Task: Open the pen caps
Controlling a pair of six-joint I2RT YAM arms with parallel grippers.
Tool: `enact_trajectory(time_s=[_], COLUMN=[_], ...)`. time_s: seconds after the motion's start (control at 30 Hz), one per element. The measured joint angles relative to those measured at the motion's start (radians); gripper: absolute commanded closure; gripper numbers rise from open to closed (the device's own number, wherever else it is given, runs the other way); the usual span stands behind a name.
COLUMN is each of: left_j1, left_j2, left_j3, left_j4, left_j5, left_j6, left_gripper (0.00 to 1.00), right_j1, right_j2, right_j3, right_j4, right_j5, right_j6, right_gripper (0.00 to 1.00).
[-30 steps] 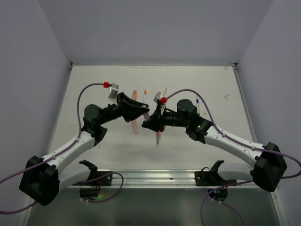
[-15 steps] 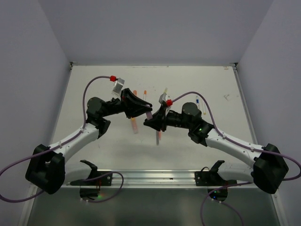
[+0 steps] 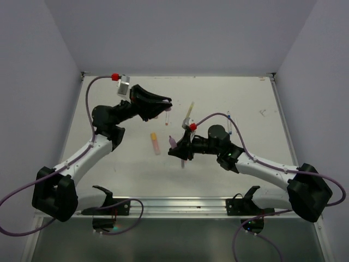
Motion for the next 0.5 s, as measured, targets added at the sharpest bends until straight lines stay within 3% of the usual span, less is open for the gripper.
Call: enact_trajectory(time_s=[0.17, 0.3, 0.4, 0.5], left_j1=[0.108, 0.13, 0.142, 0.158], left_j2=[-0.046, -0.072, -0.08, -0.104], left_j3=[0.099, 0.117, 0.117, 0.116], left_j4=[0.092, 0.101, 0.011, -0.189], left_j5=[-0.124, -0.151, -0.177, -0.257], left_j6=[0.001, 0.013, 0.064, 0.152], left_gripper=[1.0, 1.0, 1.0, 1.0], right_j1=[0.019, 0.019, 0.019, 0.018], right_j2=[0.105, 0.117, 0.087, 0.051], right_j3=[-0.09, -0.1, -0.092, -0.065], right_j4=[-0.171, -0.218, -0.25, -0.302], right_j5=[-0.051, -0.064, -0.042, 0.021], right_j6=[0.002, 0.006, 0.007, 0.008], right_gripper=[1.0, 1.0, 1.0, 1.0])
